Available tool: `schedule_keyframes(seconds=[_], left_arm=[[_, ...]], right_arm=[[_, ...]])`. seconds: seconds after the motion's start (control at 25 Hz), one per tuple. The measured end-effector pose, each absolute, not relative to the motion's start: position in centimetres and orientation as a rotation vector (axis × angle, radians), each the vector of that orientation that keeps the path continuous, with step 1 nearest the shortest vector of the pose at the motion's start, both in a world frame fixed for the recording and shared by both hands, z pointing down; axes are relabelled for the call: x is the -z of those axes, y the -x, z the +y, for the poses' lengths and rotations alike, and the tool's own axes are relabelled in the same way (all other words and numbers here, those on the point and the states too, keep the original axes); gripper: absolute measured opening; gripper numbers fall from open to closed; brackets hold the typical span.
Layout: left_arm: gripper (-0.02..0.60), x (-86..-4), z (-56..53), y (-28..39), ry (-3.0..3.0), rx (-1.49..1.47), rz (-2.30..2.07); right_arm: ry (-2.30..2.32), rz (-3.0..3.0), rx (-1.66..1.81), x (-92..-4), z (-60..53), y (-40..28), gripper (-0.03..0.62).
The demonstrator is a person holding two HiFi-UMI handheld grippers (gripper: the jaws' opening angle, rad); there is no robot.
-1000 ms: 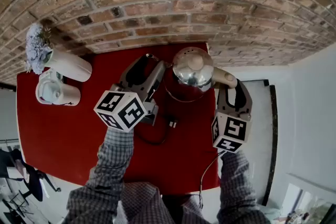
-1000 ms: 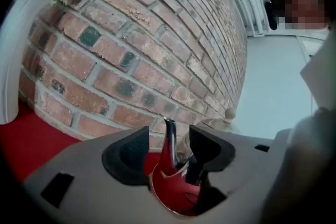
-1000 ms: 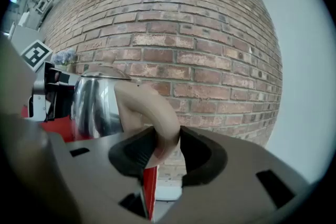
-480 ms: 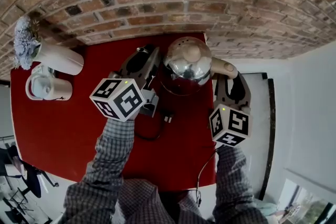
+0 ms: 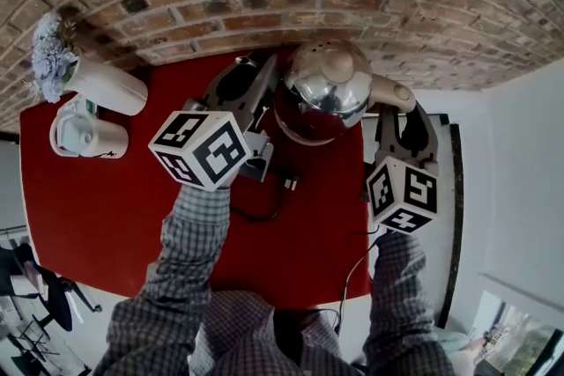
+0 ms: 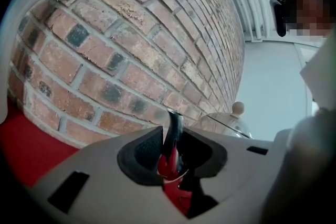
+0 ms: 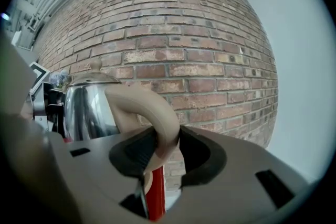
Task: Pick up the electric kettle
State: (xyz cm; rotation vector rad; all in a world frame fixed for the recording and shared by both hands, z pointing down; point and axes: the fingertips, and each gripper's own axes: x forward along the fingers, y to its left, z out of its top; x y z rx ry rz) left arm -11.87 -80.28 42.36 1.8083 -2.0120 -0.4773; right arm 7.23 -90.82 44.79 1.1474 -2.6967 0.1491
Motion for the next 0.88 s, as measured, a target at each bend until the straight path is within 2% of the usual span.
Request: schedule_keyframes(seconds=[0.48, 0.88], left_arm=[[0.098, -36.2, -75.3, 10.5, -1.833, 0.463, -1.977], [0.098, -27.9, -69.0, 9.7, -1.86, 0.536, -2.012]], right_arm=[[-1.165, -2.721, -0.145, -38.6, -85.4, -8.8, 0.143], [-1.107, -2.83, -0.09, -30.5, -80.3, -8.7, 0.143]])
